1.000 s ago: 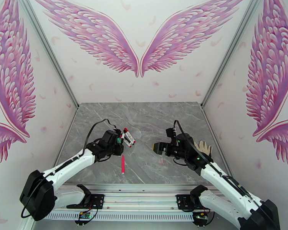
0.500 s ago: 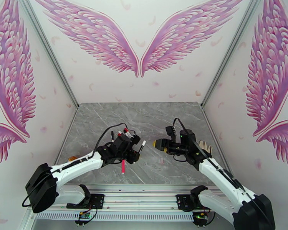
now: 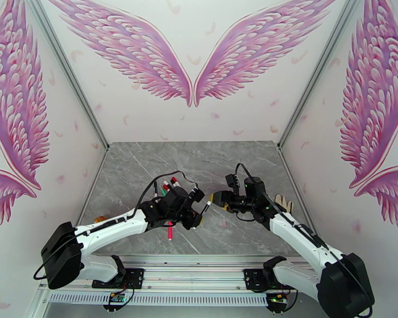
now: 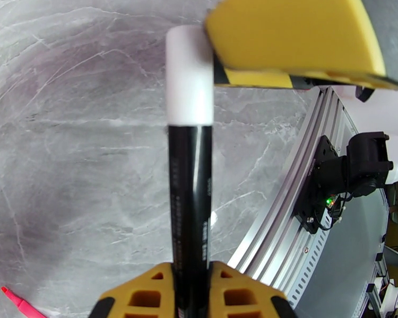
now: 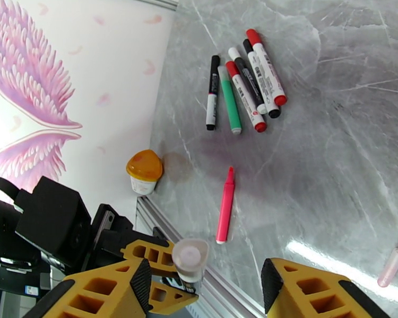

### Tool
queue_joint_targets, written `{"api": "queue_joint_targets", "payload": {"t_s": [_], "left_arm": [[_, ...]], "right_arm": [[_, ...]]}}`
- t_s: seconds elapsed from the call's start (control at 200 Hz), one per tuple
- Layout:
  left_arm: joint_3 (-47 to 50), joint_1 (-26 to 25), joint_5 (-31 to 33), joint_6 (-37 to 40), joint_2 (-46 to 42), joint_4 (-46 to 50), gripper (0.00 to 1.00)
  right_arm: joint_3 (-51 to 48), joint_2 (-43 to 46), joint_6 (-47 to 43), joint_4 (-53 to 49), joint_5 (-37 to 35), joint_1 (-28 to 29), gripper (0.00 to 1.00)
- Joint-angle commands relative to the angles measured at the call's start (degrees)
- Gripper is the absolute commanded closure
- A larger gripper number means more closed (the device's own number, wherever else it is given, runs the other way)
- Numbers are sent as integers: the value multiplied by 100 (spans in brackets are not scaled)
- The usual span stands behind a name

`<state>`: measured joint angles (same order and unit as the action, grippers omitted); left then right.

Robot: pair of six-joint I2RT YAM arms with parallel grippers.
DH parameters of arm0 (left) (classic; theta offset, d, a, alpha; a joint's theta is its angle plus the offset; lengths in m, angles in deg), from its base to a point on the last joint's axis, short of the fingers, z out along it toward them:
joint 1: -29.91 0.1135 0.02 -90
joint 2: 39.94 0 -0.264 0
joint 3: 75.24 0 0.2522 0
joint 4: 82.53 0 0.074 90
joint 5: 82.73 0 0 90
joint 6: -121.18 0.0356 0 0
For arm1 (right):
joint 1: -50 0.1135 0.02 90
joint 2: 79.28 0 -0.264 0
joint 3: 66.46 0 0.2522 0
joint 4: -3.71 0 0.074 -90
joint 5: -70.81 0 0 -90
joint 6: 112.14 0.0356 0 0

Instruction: Open the pen caps

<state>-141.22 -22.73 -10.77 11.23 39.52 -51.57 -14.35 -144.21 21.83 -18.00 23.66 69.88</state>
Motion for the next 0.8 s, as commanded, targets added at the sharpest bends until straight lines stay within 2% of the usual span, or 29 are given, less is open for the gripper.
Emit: {"api": "queue_joint_targets", "payload": {"t_s": [0.0, 0.295, 0.675, 0.795], "left_arm": [[-279, -61, -118, 30, 104, -69, 85], [-358, -141, -103, -5, 244, -115, 85], [-366, -141, -62, -71, 236, -202, 85], [-361, -141, -59, -71, 237, -188, 85]], "right_arm": [[173, -94, 134, 269, 157, 8, 42], [120, -141, 205, 411, 155, 55, 54], [96, -230, 229, 470, 86, 175, 62], [103, -246, 214, 473, 65, 175, 70]]}}
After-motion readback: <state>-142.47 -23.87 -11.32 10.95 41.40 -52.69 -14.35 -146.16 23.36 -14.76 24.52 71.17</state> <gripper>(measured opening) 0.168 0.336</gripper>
